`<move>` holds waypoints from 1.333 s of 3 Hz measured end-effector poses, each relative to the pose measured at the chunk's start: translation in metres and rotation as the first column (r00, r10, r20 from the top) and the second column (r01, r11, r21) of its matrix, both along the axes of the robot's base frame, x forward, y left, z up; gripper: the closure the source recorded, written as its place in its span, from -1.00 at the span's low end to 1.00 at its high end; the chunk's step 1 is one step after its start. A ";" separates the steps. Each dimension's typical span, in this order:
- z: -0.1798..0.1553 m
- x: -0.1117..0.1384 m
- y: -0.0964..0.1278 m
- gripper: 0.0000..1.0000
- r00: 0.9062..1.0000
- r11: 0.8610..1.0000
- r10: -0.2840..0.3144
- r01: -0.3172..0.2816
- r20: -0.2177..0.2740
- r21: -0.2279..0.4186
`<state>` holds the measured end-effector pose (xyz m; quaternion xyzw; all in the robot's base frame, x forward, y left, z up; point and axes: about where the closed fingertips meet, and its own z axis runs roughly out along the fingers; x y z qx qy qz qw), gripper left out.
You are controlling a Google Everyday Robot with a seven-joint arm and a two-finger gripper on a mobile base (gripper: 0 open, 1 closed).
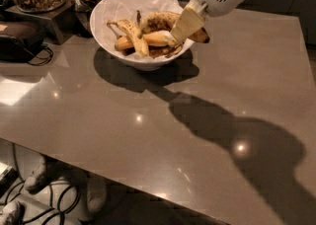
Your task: Pick banana from white bowl
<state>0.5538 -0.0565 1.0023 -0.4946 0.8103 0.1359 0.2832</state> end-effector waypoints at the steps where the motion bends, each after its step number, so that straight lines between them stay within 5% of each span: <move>1: 0.000 -0.002 -0.001 1.00 1.000 1.000 -0.001 0.001 0.001 -0.002; 3: -0.009 -0.043 -0.005 1.00 0.993 0.996 -0.083 0.080 -0.081 -0.034; 4: -0.005 -0.101 0.004 1.00 0.984 0.986 -0.159 0.154 -0.082 -0.056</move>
Offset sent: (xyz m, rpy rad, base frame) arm -0.0232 -0.0120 -0.0180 -0.0643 0.1159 -0.0697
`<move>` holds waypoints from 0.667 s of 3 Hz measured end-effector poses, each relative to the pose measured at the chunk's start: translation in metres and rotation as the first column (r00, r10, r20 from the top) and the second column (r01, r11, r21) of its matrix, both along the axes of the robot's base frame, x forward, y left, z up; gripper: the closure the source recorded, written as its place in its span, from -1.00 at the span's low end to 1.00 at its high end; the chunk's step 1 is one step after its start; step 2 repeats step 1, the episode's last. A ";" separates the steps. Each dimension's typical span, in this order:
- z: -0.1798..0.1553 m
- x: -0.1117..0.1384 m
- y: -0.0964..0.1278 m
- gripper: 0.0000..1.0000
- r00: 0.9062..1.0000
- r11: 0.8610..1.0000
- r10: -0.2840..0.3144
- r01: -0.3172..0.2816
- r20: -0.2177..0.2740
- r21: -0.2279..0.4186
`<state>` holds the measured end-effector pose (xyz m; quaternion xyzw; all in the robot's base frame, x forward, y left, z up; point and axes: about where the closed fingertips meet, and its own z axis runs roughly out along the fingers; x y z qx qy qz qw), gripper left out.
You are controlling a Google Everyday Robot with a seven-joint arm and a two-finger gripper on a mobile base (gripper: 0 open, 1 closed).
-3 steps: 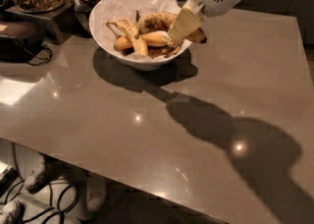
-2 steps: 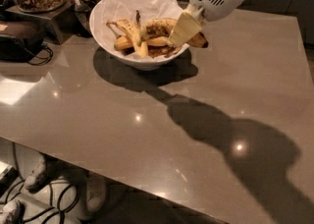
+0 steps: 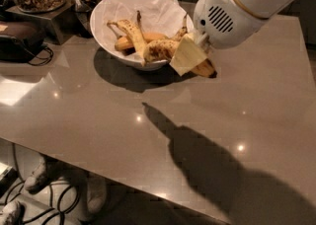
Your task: Pick banana from white bowl
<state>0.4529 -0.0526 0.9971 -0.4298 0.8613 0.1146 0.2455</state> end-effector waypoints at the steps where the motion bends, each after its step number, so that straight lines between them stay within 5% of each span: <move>1: 0.001 -0.001 0.000 1.00 1.000 1.000 0.000 0.000 0.002 -0.001; 2: 0.001 -0.001 0.000 1.00 1.000 1.000 0.000 0.000 0.002 -0.001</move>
Offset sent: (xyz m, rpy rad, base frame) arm 0.0000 0.0000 0.0000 0.0000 0.0000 0.0000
